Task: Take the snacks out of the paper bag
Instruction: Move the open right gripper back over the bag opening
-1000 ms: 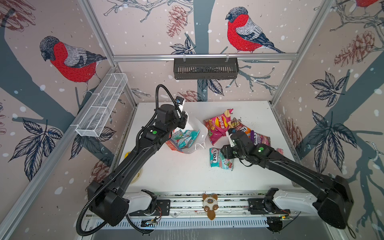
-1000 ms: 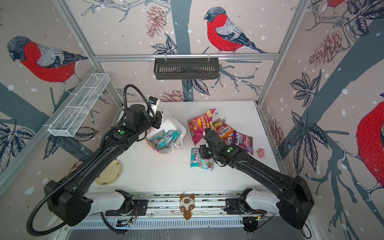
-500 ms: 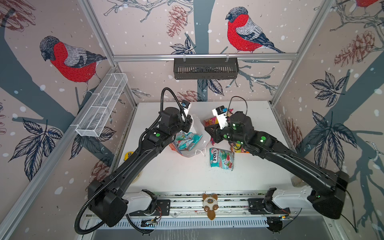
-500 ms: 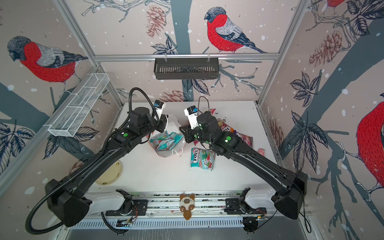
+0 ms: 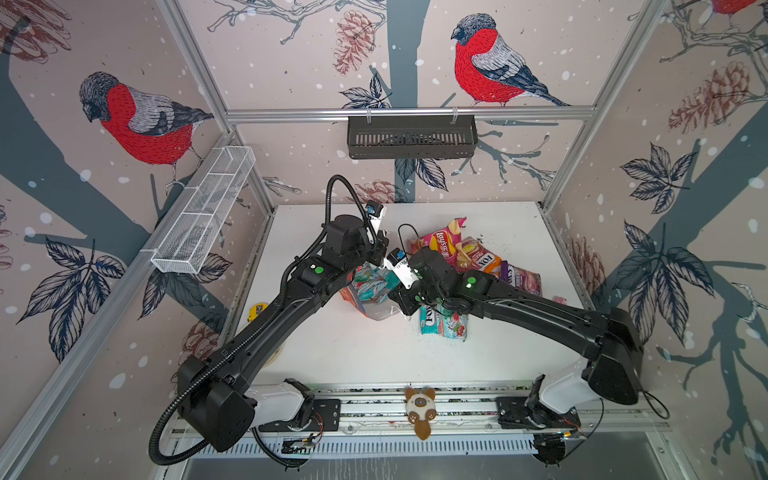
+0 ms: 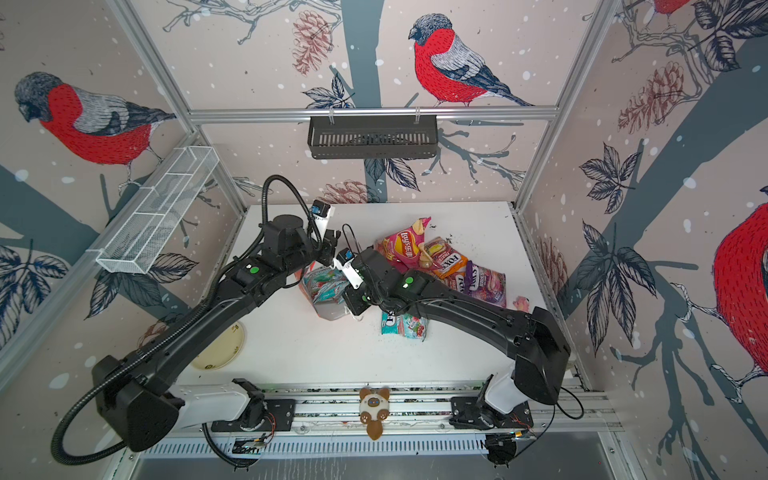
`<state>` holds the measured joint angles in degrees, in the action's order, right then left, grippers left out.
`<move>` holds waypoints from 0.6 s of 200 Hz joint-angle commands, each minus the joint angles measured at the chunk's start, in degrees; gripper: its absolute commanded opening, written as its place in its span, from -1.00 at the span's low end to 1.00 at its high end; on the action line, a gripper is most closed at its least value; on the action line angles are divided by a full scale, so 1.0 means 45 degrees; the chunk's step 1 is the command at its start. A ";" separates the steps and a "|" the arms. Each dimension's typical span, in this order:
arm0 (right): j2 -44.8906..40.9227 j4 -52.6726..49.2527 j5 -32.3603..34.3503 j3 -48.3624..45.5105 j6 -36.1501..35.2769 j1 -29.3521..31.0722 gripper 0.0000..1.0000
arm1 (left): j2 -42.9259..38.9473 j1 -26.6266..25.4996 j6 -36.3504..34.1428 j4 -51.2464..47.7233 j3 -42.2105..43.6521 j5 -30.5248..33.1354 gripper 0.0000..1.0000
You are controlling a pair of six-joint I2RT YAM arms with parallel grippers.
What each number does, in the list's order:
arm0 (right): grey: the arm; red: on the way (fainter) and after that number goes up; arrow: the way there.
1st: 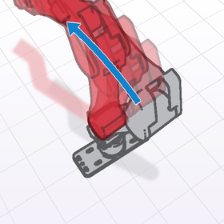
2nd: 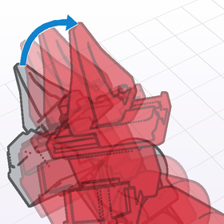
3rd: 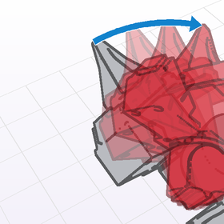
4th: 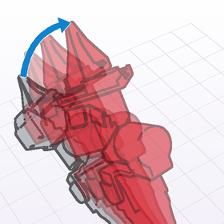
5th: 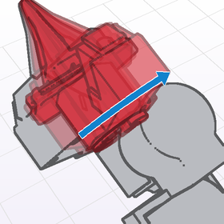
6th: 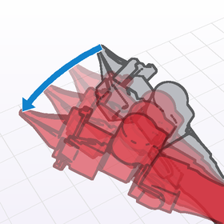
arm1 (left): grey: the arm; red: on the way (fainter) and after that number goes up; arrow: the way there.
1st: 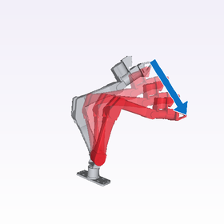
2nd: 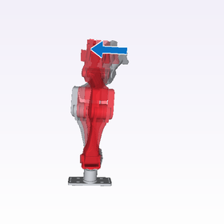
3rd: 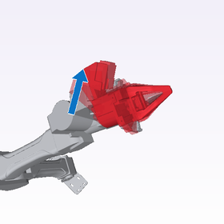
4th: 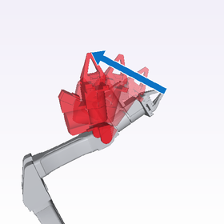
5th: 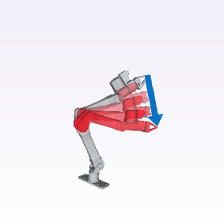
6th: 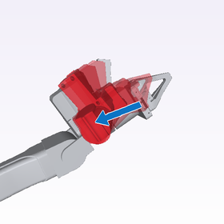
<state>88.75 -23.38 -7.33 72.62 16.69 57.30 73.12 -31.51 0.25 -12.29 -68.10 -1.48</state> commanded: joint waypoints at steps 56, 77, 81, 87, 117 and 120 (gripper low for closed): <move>0.0585 -0.1516 0.1396 -0.0376 -0.1016 0.0153 -0.54 | -0.0081 -0.0009 0.0818 0.0506 -0.0280 -0.0541 -1.00; 0.0788 -0.1669 0.1864 -0.0264 -0.1223 0.0193 -0.38 | -0.0185 -0.0006 0.0986 0.0602 -0.0165 -0.0645 -1.00; 0.0841 -0.1663 0.1901 -0.0196 -0.1228 0.0197 -0.37 | -0.0193 0.0008 0.0999 0.0623 -0.0151 -0.0669 -1.00; 0.0954 -0.1661 0.2053 -0.0067 -0.1206 0.0197 -0.34 | -0.0194 -0.0006 0.1033 0.0650 -0.0142 -0.0705 -1.00; 0.2157 -0.2384 0.2020 0.1519 -0.0274 -0.0153 -0.29 | -0.0179 -0.0006 0.1223 0.0679 -0.0108 -0.0825 -1.00; 0.2334 -0.2552 0.2003 0.1770 -0.0086 -0.0199 -0.29 | -0.0173 0.0005 0.1247 0.0696 -0.0103 -0.0807 -1.00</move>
<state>95.66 -31.40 0.16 75.57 12.36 57.49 72.71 -31.51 4.49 -13.63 -68.62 -3.77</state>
